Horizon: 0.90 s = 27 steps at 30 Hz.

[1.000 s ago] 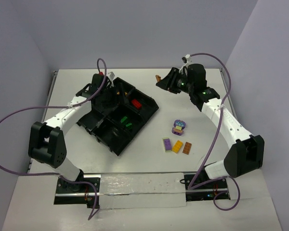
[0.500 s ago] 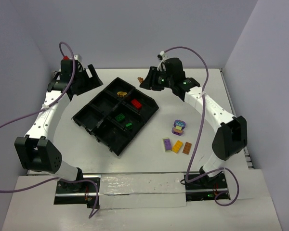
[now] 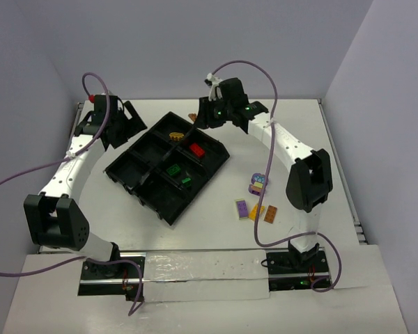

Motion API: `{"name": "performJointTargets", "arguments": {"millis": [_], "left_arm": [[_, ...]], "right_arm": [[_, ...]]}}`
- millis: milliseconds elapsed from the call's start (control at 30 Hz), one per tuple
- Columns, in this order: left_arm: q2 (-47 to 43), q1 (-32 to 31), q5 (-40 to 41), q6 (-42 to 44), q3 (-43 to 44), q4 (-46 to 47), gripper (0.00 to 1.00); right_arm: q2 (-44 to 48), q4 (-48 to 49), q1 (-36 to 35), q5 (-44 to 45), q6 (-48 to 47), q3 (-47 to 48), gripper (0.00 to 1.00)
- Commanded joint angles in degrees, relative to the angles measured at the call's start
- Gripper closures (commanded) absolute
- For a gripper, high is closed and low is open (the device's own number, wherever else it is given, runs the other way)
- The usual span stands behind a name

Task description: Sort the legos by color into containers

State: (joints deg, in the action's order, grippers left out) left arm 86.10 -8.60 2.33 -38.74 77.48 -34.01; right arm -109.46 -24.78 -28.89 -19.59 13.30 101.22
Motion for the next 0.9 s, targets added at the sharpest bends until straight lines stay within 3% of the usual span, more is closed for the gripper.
{"name": "performJointTargets", "arguments": {"millis": [0,333,633,867], "left_arm": [[1.2,-0.2,5.7,-2.1,3.1,-1.1,0.07],[-0.8,-0.2,7.2,-1.9,2.4,-4.1,0.07],[-7.2,1.1,13.1,1.5,-1.5,-6.6,0.06],[-11.9,1.2,14.4,2.3,-4.5,-9.8,0.06]], "right_arm": [[-1.3,0.1,-4.8,5.3,-11.5,2.8,1.0],[-4.8,8.5,-9.4,5.5,-12.0,3.0,1.0],[-16.4,-0.7,-10.8,3.6,-6.8,19.2,1.0],[-16.5,2.9,-13.3,5.4,-5.6,17.6,1.0]]}}
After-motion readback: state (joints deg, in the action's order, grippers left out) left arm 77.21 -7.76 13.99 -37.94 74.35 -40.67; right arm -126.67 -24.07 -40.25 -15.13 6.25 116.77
